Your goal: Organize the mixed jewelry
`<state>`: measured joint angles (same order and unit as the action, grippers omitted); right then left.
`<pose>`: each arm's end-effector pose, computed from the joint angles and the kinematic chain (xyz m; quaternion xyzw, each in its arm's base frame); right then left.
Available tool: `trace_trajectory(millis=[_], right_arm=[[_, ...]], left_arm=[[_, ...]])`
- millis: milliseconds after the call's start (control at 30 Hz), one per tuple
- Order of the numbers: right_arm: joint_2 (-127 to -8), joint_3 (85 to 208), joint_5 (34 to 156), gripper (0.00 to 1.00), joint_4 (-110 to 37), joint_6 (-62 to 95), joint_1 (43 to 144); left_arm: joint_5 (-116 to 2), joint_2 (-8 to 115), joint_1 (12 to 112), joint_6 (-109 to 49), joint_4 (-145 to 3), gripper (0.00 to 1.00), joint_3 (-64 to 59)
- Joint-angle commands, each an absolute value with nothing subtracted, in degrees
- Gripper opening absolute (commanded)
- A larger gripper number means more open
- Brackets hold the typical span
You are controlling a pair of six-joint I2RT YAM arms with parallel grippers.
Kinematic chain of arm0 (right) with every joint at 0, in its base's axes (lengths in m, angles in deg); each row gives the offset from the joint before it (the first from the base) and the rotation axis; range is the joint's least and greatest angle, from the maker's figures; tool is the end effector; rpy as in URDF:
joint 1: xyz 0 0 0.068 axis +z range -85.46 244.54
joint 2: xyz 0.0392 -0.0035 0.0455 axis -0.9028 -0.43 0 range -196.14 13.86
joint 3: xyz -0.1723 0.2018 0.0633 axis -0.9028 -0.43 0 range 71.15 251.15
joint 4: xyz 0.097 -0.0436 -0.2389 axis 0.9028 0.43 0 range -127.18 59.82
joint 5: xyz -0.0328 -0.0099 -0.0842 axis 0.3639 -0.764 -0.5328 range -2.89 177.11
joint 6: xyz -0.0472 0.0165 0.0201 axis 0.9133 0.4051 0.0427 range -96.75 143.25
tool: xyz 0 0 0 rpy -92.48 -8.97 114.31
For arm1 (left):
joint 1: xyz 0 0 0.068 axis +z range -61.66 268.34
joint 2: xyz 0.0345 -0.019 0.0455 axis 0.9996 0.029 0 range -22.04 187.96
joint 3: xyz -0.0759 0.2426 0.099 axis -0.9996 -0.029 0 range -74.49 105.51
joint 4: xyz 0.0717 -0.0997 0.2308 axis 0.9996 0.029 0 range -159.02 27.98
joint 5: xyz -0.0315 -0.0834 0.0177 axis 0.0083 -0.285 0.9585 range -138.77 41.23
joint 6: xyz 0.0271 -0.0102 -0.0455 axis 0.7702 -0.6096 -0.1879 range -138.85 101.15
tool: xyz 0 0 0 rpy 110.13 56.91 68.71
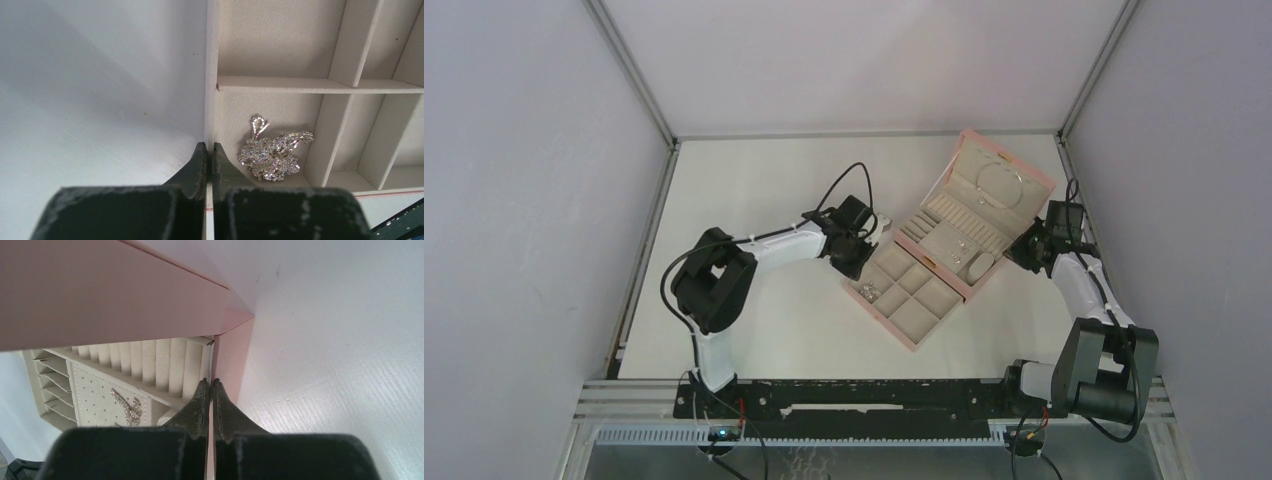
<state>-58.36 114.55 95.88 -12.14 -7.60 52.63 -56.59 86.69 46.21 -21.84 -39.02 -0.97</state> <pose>0.2432 -0.0457 0.2112 0.3234 0.8914 0.1226 0.2930 0.2825 -0.2621 0.1721 0.3401 0.9132 -0.1436 0.1723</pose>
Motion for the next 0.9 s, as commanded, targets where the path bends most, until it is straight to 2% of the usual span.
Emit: trace_trajectory(millis=[0, 867], right_arm=[[-58.85, 114.46, 99.21, 0.00, -12.81, -6.11, 53.09], [-60.93, 114.48, 100.29, 0.00, -14.03, -7.19, 54.47]], left_arm=[[-62.14, 84.15, 46.21, -23.16, -48.41, 0.00, -0.30], [-64.92, 80.27, 47.72, -24.87, -50.39, 0.00, 0.31]])
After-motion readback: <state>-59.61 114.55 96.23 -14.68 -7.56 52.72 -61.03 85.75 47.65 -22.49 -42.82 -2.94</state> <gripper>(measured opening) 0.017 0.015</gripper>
